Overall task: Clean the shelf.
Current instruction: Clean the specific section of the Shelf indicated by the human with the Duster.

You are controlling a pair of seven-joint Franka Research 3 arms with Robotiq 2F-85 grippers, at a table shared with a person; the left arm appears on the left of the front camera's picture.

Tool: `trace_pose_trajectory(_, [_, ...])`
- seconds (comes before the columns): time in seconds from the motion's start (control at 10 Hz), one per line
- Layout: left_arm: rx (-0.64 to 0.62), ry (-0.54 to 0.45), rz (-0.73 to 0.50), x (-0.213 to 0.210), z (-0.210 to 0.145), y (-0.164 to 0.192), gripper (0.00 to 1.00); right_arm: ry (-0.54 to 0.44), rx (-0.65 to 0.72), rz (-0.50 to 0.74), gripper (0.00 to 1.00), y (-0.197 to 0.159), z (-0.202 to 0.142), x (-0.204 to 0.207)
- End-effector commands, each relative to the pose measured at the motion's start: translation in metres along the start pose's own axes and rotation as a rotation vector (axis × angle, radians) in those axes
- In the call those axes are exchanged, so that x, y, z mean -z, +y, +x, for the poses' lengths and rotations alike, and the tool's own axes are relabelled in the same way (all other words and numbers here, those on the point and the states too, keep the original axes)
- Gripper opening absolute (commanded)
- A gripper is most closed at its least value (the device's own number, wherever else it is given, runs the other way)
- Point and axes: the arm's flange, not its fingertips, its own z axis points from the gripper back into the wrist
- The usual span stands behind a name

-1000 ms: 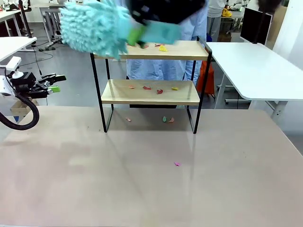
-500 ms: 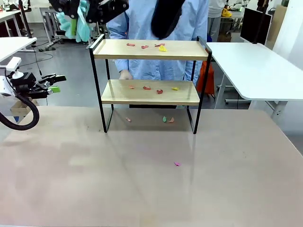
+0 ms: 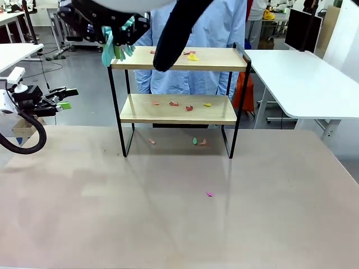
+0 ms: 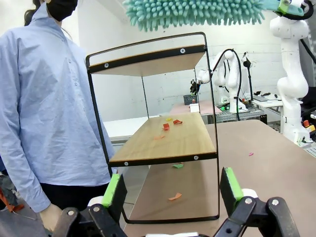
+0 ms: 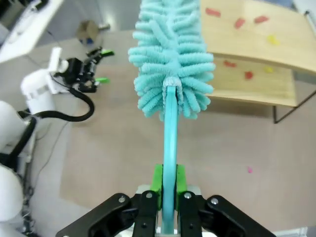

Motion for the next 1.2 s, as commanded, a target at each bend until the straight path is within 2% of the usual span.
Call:
trace_pose_trajectory(0.0, [0.012,0.003,0.0,0.0,0.004,0.0,1.0,0.013,0.013,-0.002,0.13,0.057,0.031,0.01])
trace_pose_trajectory(0.2, [0.012,0.003,0.0,0.0,0.004,0.0,1.0,0.039,0.038,0.021,0.13,0.052,0.043,0.028])
trace_pose_trajectory(0.7, [0.012,0.003,0.0,0.0,0.004,0.0,1.0,0.134,0.072,0.036,0.13,0.043,0.042,0.056])
trace_pose_trajectory(0.8, [0.012,0.003,0.0,0.0,0.004,0.0,1.0,0.085,0.027,0.027,0.13,0.031,0.031,0.063])
trace_pose_trajectory(1.1, [0.012,0.003,0.0,0.0,0.004,0.0,1.0,0.085,0.027,0.027,0.13,0.031,0.031,0.063])
